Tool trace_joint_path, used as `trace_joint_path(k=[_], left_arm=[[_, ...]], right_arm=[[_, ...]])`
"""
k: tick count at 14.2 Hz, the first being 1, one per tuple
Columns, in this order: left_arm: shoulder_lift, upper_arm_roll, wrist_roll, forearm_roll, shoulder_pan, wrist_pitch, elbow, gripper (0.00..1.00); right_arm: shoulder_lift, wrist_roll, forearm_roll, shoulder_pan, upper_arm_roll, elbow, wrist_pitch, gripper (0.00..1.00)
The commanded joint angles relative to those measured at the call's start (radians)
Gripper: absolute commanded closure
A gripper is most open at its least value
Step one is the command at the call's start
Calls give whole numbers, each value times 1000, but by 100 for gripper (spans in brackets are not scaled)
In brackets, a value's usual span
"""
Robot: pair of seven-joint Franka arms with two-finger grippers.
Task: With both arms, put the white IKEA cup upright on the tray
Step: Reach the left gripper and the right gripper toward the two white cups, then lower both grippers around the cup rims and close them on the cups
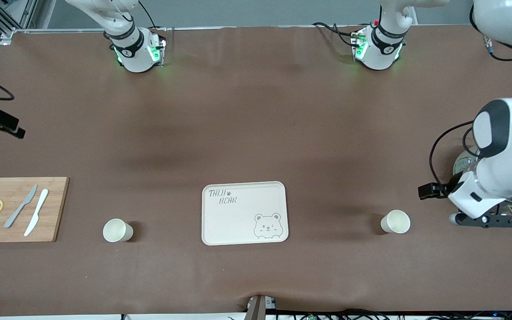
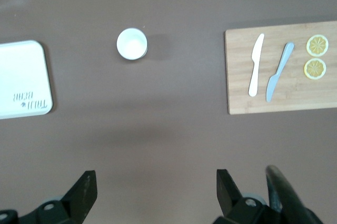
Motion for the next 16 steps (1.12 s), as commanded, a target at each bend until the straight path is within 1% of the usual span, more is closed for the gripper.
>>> trace_joint_path(k=[1,2,4,7,12,14,16], left_arm=[[63,1,23,25,12,65,13,0],[85,-2,23,27,41,97,11,0],[131,-5,23,25,48,134,11,0],[189,-8,23,21,48,213,10,0],[269,-11,23,13,42,348,7,0],[286,-13,21,8,39,355,5,0],[292,-31,21,-8,45,355,-9,0]], right_arm=[[48,21,-15,-15,16,22,44,0],[68,19,-17,-15,16,22,58,0],[121,8,-17,-13,16,22,91,0],[198,19,-14,2,18,22,223,0],[350,10,-27,42,16,24,374,0],[426,16,-70,53,18,22,458,0],[474,13,-70,53,18,24,496,0]])
